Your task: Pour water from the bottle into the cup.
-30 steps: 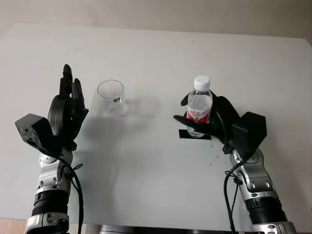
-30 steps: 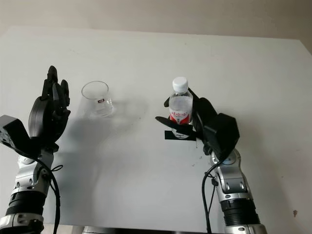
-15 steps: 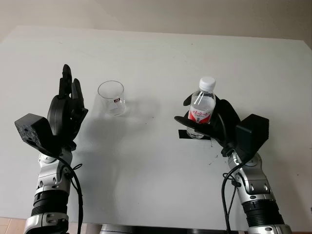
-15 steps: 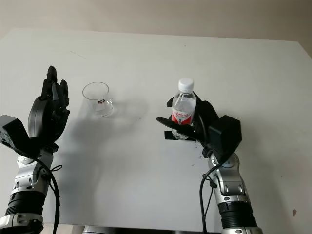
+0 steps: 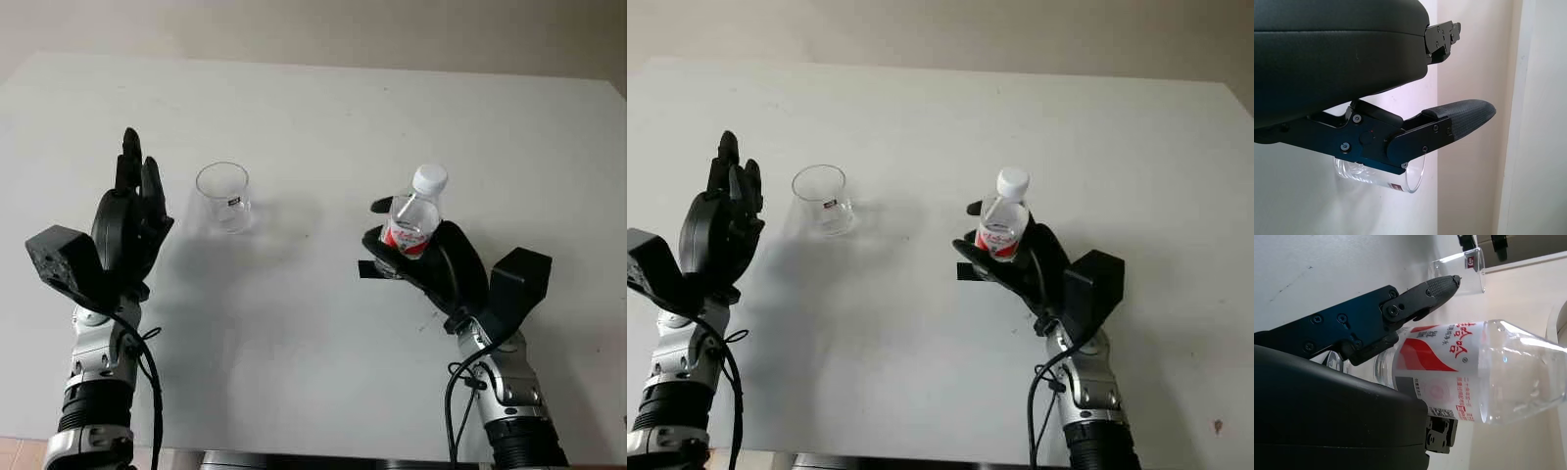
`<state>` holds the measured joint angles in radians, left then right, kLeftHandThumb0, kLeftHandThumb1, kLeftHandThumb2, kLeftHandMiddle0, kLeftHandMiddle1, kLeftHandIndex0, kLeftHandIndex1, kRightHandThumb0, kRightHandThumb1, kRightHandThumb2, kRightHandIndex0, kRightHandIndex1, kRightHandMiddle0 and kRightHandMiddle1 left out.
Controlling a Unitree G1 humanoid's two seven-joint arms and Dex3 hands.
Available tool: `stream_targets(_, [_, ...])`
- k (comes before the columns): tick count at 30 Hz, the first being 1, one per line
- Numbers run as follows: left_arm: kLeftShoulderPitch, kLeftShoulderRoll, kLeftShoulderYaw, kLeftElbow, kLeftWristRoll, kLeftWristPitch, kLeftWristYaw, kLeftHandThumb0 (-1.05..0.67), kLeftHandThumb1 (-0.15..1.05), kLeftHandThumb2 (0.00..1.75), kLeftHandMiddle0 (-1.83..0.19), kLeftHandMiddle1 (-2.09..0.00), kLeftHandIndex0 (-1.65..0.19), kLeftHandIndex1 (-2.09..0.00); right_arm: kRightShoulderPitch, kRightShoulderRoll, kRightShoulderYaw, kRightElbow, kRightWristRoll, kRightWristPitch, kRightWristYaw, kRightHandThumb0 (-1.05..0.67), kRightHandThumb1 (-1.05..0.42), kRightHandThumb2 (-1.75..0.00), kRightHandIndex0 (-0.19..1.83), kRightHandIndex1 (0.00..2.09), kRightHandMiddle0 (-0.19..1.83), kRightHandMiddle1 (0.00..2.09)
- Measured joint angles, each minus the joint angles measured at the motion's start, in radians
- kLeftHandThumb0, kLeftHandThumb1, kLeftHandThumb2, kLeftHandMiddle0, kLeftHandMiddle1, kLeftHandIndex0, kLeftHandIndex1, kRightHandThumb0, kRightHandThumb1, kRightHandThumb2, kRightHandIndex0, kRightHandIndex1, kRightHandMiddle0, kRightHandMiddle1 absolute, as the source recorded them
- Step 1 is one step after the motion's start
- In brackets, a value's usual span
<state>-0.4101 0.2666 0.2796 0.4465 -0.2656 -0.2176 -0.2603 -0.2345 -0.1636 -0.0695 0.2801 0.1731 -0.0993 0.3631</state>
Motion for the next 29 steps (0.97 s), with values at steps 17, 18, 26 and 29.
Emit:
stream_targets(17, [0.000,0.000,-0.002,0.000,0.001,0.008,0.006,-0.72,1.05,0.73,0.19,0.00,0.19,0.00,-0.009,-0.051,-0.009,0.089,-0.125,-0.234,-0.075,-0.95,-0.92,-0.05,-0.19,0.00,-0.19,0.00])
stream_targets(18, [0.000,0.000,-0.001,0.000,0.001,0.008,0.006,-0.72,1.05,0.73,0.19,0.00,0.19,0.00,-0.011,-0.051,-0.017,0.090,-0.122,-0.238,-0.086,-0.95,-0.92,-0.06,-0.19,0.00,-0.19,0.00])
stream_targets(26, [0.000,0.000,-0.002,0.000,0.001,0.007,0.004,-0.71,1.05,0.75,0.19,0.00,0.19,0.00,-0.021,-0.061,-0.035,0.069,-0.103,-0.241,-0.096,-0.95,-0.93,-0.06,-0.19,0.00,-0.19,0.00])
stream_targets(29, [0.000,0.000,-0.002,0.000,0.001,0.004,-0.003,-0.71,1.05,0.75,0.19,0.00,0.19,0.00,-0.024,-0.072,-0.043,0.039,-0.093,-0.242,-0.091,-0.95,-0.92,-0.05,-0.19,0.00,-0.19,0.00])
